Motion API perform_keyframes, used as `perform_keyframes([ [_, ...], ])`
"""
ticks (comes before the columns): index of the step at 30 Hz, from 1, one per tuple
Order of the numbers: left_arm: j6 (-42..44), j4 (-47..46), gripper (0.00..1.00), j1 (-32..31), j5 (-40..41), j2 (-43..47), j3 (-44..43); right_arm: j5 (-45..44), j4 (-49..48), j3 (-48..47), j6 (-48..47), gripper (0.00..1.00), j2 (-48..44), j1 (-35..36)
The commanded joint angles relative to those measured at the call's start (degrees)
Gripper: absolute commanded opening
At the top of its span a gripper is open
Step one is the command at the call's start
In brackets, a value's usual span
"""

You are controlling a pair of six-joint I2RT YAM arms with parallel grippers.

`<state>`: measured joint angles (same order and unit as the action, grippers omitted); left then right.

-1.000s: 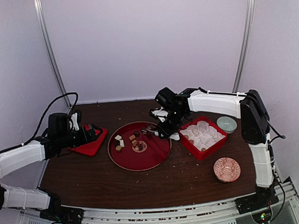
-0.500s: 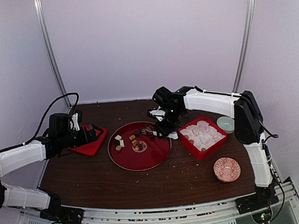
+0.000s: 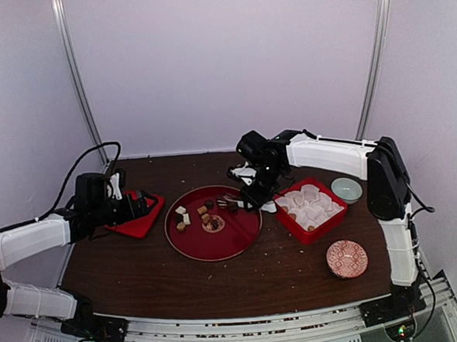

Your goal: Pack the chocolate

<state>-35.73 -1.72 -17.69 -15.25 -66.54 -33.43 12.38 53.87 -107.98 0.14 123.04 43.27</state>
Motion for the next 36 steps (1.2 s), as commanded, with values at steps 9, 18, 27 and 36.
perform_keyframes([
  [9, 0.1, -0.8, 0.97, -0.3, 0.4, 3.0, 0.1, 1.8, -9.6, 17.9, 3.5, 0.23, -20.4, -1.1],
  [18, 0.2, -0.4, 0.97, -0.3, 0.0, 2.7, -0.2, 1.6, -13.4, 39.9, 6.0, 0.22, -41.7, -11.1],
  [27, 0.2, 0.4, 0.97, -0.3, 0.3, 3.2, -0.5, -2.5, -8.9, 51.6, 8.6, 0.22, -55.1, -18.1],
  [36, -0.2, 0.0, 0.97, -0.3, -0.1, 2.7, -0.7, -7.1, -4.7, 52.5, 8.7, 0.22, -55.2, -18.2],
])
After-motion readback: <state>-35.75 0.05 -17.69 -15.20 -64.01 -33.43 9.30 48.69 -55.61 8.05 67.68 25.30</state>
